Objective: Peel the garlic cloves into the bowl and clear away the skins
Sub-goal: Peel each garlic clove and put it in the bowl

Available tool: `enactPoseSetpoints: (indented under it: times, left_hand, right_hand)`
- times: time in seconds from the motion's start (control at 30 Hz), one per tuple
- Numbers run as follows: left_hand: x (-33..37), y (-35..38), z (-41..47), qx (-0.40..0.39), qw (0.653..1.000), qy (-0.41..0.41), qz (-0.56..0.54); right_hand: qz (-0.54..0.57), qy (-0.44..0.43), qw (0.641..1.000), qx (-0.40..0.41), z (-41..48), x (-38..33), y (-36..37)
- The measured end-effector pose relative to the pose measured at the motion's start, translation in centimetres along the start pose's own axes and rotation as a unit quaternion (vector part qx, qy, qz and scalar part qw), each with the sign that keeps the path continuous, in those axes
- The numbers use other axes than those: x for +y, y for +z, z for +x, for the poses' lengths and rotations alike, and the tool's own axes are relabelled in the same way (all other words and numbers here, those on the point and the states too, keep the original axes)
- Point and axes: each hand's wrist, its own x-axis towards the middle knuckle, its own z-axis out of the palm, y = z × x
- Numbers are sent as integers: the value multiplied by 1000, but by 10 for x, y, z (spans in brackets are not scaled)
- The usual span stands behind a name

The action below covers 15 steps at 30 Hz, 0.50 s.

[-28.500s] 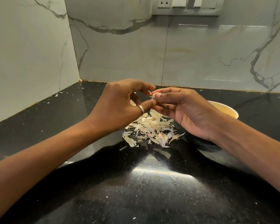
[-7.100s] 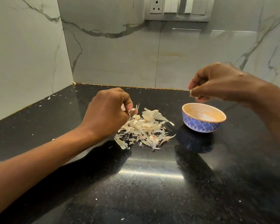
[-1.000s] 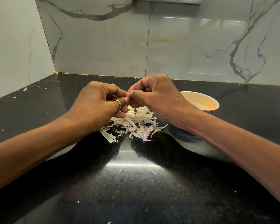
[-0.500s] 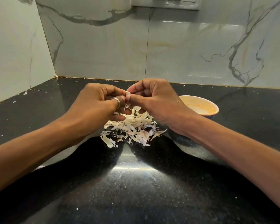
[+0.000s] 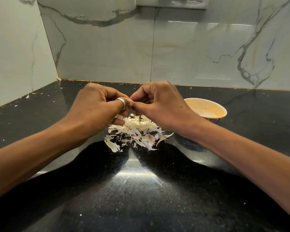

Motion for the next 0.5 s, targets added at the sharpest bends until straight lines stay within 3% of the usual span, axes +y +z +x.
enactPoseSetpoints:
  times: [0.5]
  left_hand:
    - [1, 4, -1, 23, 992, -73, -98]
  right_hand:
    - [-8, 16, 1000, -1, -6, -6, 5]
